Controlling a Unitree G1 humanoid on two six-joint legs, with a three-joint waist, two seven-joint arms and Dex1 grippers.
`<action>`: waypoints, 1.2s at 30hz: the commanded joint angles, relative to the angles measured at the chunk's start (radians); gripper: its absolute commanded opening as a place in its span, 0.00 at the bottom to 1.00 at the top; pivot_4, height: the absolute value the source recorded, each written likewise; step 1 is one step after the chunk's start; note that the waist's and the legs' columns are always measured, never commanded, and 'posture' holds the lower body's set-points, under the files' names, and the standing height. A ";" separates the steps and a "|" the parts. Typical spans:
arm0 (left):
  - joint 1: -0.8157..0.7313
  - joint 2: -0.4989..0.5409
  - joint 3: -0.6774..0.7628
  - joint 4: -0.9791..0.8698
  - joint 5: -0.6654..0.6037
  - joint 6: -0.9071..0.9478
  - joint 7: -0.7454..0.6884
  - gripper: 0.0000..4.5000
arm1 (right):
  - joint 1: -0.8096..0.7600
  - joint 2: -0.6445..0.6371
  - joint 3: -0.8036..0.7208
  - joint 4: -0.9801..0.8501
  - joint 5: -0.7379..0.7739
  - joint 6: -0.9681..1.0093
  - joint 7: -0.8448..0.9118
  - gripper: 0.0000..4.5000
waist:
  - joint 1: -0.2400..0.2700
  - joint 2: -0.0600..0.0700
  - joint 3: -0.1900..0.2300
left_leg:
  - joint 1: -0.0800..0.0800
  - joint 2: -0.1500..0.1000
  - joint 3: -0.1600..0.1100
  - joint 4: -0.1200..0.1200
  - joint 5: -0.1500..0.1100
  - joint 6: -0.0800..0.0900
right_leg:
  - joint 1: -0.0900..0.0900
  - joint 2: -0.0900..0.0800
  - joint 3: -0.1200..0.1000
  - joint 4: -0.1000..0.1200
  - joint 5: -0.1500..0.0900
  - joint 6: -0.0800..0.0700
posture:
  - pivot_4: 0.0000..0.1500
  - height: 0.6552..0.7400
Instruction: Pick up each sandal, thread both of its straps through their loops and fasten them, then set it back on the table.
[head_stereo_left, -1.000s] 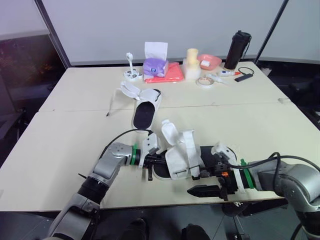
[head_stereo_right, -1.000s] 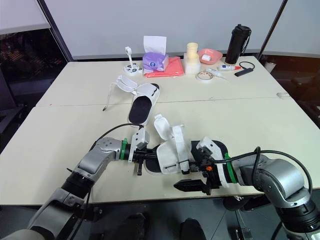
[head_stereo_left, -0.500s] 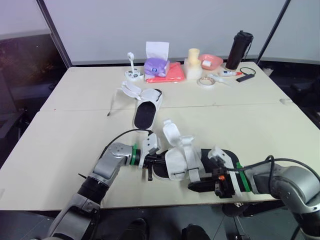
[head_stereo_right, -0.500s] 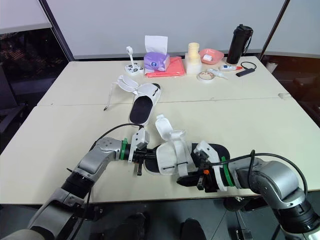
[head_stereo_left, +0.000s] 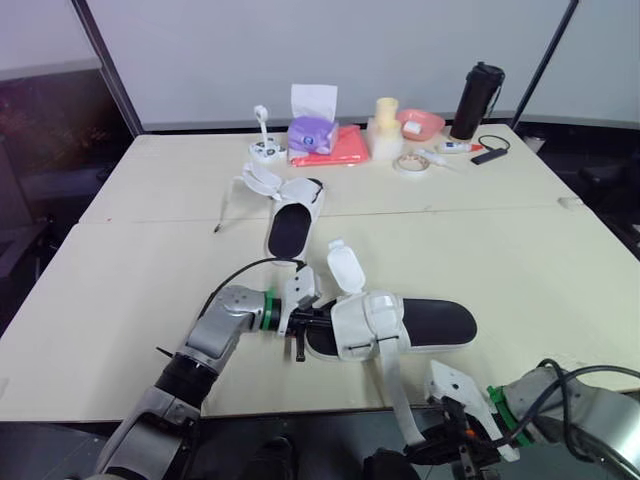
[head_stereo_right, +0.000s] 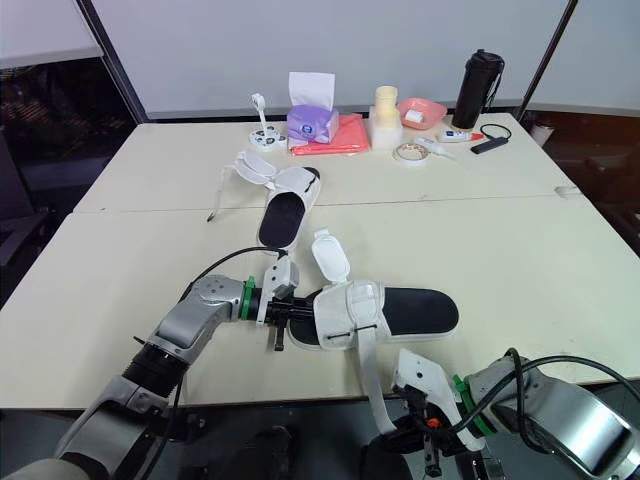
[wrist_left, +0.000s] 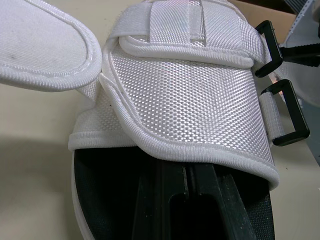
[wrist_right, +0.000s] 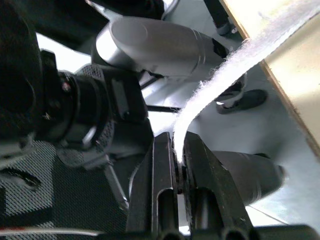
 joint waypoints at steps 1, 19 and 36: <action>0.011 0.002 -0.013 -0.011 0.012 0.007 -0.001 0.00 | 0.015 -0.029 -0.011 -0.032 -0.029 -0.069 0.040 0.01 | 0.000 0.000 0.000 | 0.000 0.000 0.000 0.000 0.000 0.000 | 0.000 0.000 0.000 0.000 0.000 0.000 | 1.00 0.93; -0.004 -0.004 -0.013 0.004 0.016 -0.001 -0.003 0.00 | -0.558 0.084 -0.180 0.140 0.185 0.017 0.078 0.01 | 0.000 0.000 0.001 | 0.000 0.001 0.000 0.000 0.000 0.000 | 0.000 0.000 0.000 -0.001 0.000 0.000 | 1.00 0.93; 0.012 0.001 -0.010 -0.013 0.012 0.002 0.016 0.00 | -0.789 0.374 -0.109 0.579 -0.007 -0.001 -0.062 0.88 | -0.013 0.000 0.001 | 0.000 -0.001 -0.001 -0.001 0.000 0.001 | -0.002 0.000 0.000 0.001 0.000 0.000 | 1.00 0.93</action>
